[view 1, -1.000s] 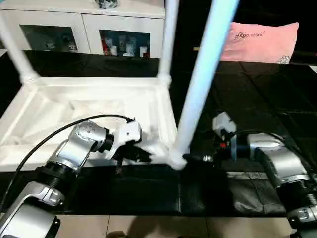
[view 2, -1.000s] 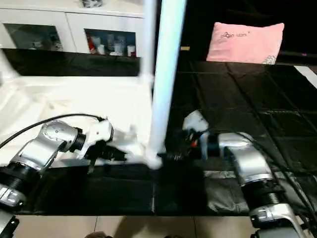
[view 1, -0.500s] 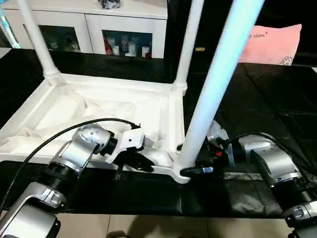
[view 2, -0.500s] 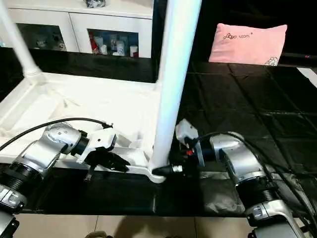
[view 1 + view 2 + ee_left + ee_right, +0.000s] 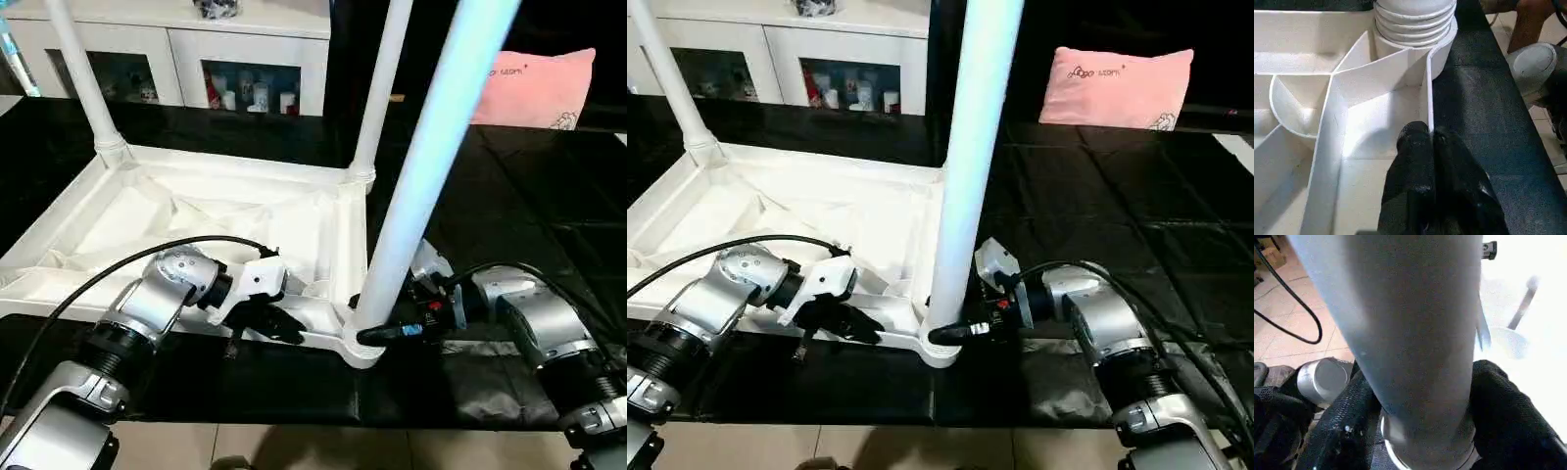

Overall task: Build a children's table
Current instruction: Rotate leg to tighten

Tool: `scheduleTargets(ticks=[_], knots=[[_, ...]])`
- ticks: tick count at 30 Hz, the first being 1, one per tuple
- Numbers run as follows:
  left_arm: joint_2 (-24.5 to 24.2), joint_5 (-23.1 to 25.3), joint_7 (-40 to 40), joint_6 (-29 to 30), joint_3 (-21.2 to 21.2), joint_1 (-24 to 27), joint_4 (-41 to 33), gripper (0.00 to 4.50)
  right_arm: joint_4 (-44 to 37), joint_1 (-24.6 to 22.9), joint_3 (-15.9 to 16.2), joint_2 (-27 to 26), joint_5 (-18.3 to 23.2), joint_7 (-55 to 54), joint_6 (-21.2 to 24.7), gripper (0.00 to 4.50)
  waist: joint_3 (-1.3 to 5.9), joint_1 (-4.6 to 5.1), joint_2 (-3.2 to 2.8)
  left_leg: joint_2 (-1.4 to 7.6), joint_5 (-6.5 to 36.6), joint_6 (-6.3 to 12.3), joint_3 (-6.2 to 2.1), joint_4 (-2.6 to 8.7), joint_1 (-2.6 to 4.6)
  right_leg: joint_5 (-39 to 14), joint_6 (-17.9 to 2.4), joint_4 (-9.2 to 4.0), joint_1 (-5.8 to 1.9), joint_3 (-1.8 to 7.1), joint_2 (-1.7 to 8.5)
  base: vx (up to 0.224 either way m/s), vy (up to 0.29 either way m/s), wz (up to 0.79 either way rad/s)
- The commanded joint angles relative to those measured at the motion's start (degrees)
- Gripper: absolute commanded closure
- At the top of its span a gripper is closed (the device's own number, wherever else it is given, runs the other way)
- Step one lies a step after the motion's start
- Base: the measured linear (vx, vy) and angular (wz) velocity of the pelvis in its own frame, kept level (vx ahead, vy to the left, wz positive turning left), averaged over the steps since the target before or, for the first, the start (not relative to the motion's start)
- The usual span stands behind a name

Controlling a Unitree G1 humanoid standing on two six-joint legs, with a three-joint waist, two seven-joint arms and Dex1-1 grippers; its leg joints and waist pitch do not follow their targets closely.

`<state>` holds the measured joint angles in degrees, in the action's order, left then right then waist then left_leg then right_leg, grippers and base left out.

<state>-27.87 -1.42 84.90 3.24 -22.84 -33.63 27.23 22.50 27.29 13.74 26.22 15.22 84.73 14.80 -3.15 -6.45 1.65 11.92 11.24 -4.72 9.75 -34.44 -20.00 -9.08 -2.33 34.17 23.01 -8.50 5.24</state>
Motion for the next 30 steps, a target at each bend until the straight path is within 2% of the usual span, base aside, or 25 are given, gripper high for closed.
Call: scheduleTargets(ticks=[1,4,5,7,8,10,11,12,13,14,16,19,22,23,25,30], knots=[[0.46,-0.19,2.02,-0.90,-1.41,-0.17,-2.16,4.50,-0.80,-0.19,0.27,0.59,0.87,1.02,1.83,2.16,4.07,0.42,0.01,1.95,9.77,2.19,-0.15,3.91,0.21,-21.40,-6.63,-4.58,-3.41,3.95,3.98,0.000,0.000,0.00],[0.69,-0.27,1.30,-0.08,-1.06,-0.18,-2.15,4.50,-1.36,-0.67,-0.06,0.35,1.31,0.44,2.57,2.23,4.13,0.43,0.05,2.00,9.41,2.20,-0.18,3.92,0.23,-20.40,-6.68,-4.45,-3.41,4.00,3.93,0.000,0.000,0.00],[1.01,-0.39,0.35,0.78,-0.64,-0.19,-2.02,4.50,-1.78,-0.95,-0.52,-0.09,1.66,-0.65,3.41,2.27,4.15,0.41,-0.23,2.00,9.26,2.25,-0.18,3.92,0.24,-20.00,-6.85,-4.41,-3.37,4.00,3.90,0.000,0.000,0.00],[2.12,-0.82,-2.53,3.95,0.61,-0.42,-1.85,4.50,-2.08,-1.36,-1.70,-1.52,1.66,-4.59,4.33,2.28,4.13,0.55,-0.16,2.03,9.22,1.93,-0.15,3.95,0.17,-19.52,-7.07,-4.37,-3.40,4.06,3.93,0.000,0.000,0.00],[3.73,-1.24,-6.12,6.39,2.13,-0.94,-1.28,4.50,-1.16,-1.17,-2.71,-3.21,0.59,-9.88,5.11,2.29,4.05,0.71,-0.24,1.88,9.99,1.57,-0.24,3.96,0.14,-20.95,-6.68,-4.54,-3.42,3.88,3.91,0.000,0.000,0.00],[4.60,-1.46,-7.99,7.35,2.94,-1.25,-0.86,4.50,-0.48,-0.94,-3.14,-4.07,-0.08,-12.67,5.71,2.31,3.92,1.07,-0.07,1.54,11.27,0.97,-0.25,3.86,0.35,-24.43,-5.59,-5.18,-3.31,3.60,3.90,0.000,0.000,0.00],[7.12,-1.32,-13.96,10.19,4.84,-2.31,0.16,4.50,1.96,-0.07,-4.82,-7.17,-2.05,-21.62,5.99,2.35,3.88,1.71,-0.25,1.48,11.79,0.37,-0.32,3.83,0.24,-26.39,-4.67,-5.42,-3.20,3.50,3.88,0.000,0.000,0.00],[8.00,-1.15,-16.16,11.22,5.45,-2.72,0.50,4.50,2.72,0.24,-5.40,-8.24,-2.57,-24.61,6.28,2.36,3.79,1.97,-0.16,1.34,12.06,0.12,-0.38,3.81,0.30,-27.18,-4.44,-5.65,-3.06,3.28,3.81,0.000,0.000,0.00],[8.00,-1.15,-16.16,11.22,5.45,-2.72,0.50,4.50,2.72,0.24,-5.40,-8.24,-2.57,-24.61,6.28,2.37,3.98,2.47,0.02,1.20,12.10,-0.37,-0.66,3.81,-0.19,-28.05,-3.50,-5.63,-3.69,2.96,3.92,0.000,0.000,0.00],[9.16,-1.09,-18.69,12.65,6.21,-3.24,0.94,4.50,3.46,0.53,-5.79,-9.46,-3.35,-27.84,6.31,2.39,4.13,2.67,-0.07,1.14,11.92,-0.31,-0.69,3.76,-0.23,-27.84,-3.21,-5.68,-3.79,2.94,3.95,0.000,0.000,0.00],[11.86,-0.21,-24.74,15.68,7.46,-4.44,1.96,4.50,5.66,1.68,-6.93,-13.22,-4.52,-35.63,6.98,2.40,4.20,4.09,0.09,1.13,11.14,0.24,-0.61,3.66,-0.34,-25.09,-4.39,-5.47,-3.47,3.18,3.74,0.000,0.000,0.00],[16.05,1.12,-32.84,19.48,8.84,-6.23,3.28,4.50,10.77,5.00,-8.86,-20.33,-6.24,-49.59,8.21,2.46,4.33,5.06,0.05,0.82,10.12,0.47,-0.53,3.41,-0.47,-24.45,-5.03,-5.35,-3.48,3.13,3.69,0.000,0.000,0.00],[17.44,1.47,-35.66,20.22,9.49,-7.10,4.06,4.50,12.51,6.28,-9.51,-22.36,-6.75,-53.67,8.20,2.47,4.44,5.18,-0.03,0.93,8.92,1.57,-0.43,3.45,-0.36,-22.40,-5.71,-5.23,-3.45,3.31,3.67,0.000,0.000,0.00],[19.05,1.57,-38.78,20.99,10.58,-8.17,4.94,4.50,14.22,7.62,-10.18,-24.24,-7.60,-57.47,8.29,2.47,4.50,5.30,-0.18,1.21,7.97,1.75,-0.49,3.55,-0.35,-19.32,-6.86,-4.73,-3.35,3.43,3.51,0.000,0.000,0.00],[20.34,1.53,-41.01,21.36,11.16,-9.24,5.54,4.50,15.24,8.85,-10.68,-25.97,-7.60,-59.67,8.73,2.47,4.51,5.20,-0.19,1.28,7.76,1.81,-0.46,3.59,-0.32,-17.22,-7.90,-4.53,-3.47,3.50,3.51,0.000,0.000,0.00],[20.51,1.59,-41.37,21.51,11.12,-9.35,5.51,4.50,15.19,8.99,-10.96,-26.44,-7.53,-59.76,8.69,2.47,4.42,4.89,-0.16,1.31,8.66,2.41,-0.33,3.70,-0.31,-15.93,-8.45,-4.44,-3.69,3.75,3.72,0.000,0.000,0.00]])
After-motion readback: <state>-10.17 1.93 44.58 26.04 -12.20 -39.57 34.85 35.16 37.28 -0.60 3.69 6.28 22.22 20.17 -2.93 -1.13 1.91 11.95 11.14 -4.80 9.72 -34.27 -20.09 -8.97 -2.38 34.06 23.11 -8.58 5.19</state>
